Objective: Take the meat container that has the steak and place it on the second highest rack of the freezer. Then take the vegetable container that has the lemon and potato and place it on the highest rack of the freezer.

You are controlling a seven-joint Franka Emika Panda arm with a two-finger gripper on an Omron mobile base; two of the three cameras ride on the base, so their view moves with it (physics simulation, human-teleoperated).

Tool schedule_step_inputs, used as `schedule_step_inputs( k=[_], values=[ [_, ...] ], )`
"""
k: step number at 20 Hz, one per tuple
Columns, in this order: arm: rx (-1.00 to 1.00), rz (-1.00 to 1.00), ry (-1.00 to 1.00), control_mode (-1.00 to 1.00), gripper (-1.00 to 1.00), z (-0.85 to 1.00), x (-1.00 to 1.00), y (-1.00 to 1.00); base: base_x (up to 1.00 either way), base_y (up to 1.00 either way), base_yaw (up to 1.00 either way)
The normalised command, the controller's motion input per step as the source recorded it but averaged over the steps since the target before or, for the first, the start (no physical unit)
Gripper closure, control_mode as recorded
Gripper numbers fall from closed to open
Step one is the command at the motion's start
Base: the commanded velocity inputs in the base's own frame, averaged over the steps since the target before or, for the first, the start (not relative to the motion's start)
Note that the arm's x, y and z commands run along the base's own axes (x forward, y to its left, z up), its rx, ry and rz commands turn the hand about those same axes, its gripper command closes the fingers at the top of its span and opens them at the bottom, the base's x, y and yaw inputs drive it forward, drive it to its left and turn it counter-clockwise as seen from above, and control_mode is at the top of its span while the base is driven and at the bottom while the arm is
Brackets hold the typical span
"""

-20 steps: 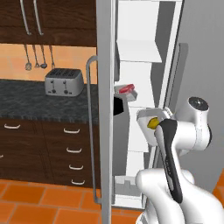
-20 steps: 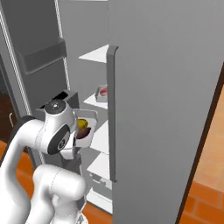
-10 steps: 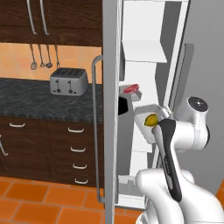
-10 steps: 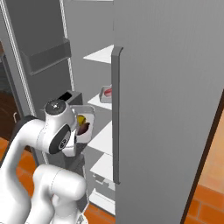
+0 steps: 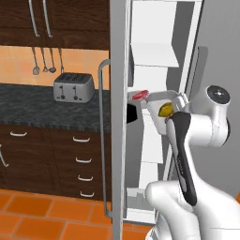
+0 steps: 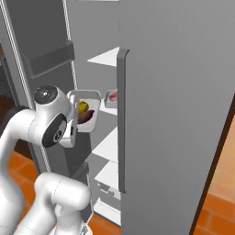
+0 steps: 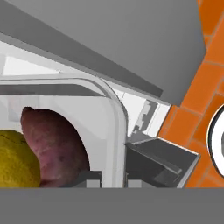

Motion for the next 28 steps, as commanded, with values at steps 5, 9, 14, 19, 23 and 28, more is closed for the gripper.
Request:
schedule_step_inputs(
  k=[5,9,14,19,23,28],
  values=[
    [0.04,-0.17,0.01,-1.00,1.00,0.81,0.10,0.02,0.00,0.00,0.00],
    [0.00,-0.04,-0.13,-1.00,1.00,0.42,0.41,0.02,0.00,0.00,0.00],
    [0.00,-0.03,-0.08,-1.00,1.00,0.57,0.50,0.00,0.00,0.00,0.00],
    [0.00,-0.01,0.00,-1.00,1.00,0.24,0.81,0.00,0.00,0.00,0.00],
    [0.00,0.00,0.00,-1.00,1.00,0.10,0.90,0.00,0.00,0.00,0.00],
    [0.00,-0.06,0.00,-1.00,1.00,0.01,0.90,-0.11,0.00,0.00,0.00]
  ],
)
